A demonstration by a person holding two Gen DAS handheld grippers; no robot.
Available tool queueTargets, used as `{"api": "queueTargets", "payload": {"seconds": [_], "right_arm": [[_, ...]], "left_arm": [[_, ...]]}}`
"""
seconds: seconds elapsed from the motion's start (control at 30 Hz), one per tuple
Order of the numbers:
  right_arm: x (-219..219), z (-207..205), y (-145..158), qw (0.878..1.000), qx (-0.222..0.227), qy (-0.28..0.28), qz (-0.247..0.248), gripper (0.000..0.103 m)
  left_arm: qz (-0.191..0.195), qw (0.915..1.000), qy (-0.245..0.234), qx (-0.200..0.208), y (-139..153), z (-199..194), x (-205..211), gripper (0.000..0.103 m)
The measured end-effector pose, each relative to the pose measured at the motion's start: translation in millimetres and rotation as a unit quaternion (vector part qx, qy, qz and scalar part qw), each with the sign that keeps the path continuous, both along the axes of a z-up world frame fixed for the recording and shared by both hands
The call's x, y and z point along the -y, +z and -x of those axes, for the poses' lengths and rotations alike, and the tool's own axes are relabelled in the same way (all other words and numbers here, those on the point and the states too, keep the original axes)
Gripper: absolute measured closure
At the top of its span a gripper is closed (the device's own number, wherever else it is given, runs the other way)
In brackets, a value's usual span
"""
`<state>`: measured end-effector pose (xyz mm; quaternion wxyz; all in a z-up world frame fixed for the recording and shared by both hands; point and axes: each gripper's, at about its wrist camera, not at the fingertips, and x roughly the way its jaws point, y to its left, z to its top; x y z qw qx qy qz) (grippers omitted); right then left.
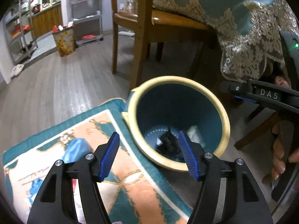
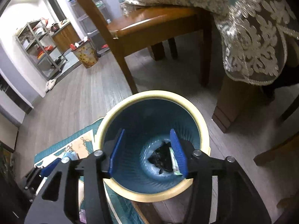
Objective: Collect trash
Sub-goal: 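Carry the box and black bag to the bin and open both tools, then move both tools back over the trash pile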
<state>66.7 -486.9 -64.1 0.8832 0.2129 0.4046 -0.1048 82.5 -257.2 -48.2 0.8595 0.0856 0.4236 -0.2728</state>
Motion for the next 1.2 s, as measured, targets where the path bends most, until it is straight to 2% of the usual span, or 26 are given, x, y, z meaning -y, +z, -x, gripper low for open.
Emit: {"api": "queueTargets", "payload": {"seconds": [0.03,0.2,0.3,0.37,0.43,0.53,0.67,0.83,0.97,1.1,1.2], "right_arm": [[-2,0,3,1.0,0.003,0.002,0.003,0.044],[-9,3,16,1.0,0.019,0.007,0.01,0.037],[-18,6,26,0.999,0.027,0.012,0.011,0.032],[-28,8,35,0.999,0.034,0.02,0.011,0.03],[-40,10,42,0.999,0.04,0.032,0.015,0.024],[-61,9,49,0.998,0.044,0.048,0.027,0.021],[-95,9,52,0.996,0.04,0.077,0.031,0.018],[-146,8,49,0.99,0.032,0.129,0.048,0.017],[-184,5,45,0.985,0.021,0.162,0.058,0.017],[-219,3,34,0.981,-0.001,0.186,0.056,0.017],[-242,3,28,0.977,-0.01,0.203,0.059,0.017]], "left_arm": [[-0.001,1.0,0.004,0.003,3,1,-4,0.036],[0.005,0.9996,0.022,0.018,28,6,-33,0.036],[0.002,0.9986,0.032,0.041,48,15,-55,0.031],[0.004,0.9974,0.044,0.057,63,24,-74,0.025],[0.005,0.9961,0.055,0.069,73,31,-93,0.025],[-0.002,0.9931,0.085,0.08,86,42,-127,0.024],[0.019,0.9877,0.137,0.073,98,58,-182,0.024],[0.001,0.9801,0.185,0.071,98,73,-238,0.024],[-0.009,0.9706,0.232,0.063,90,80,-283,0.024],[-0.011,0.9632,0.264,0.047,74,84,-316,0.024],[-0.025,0.9613,0.273,0.029,58,84,-332,0.024]]}}
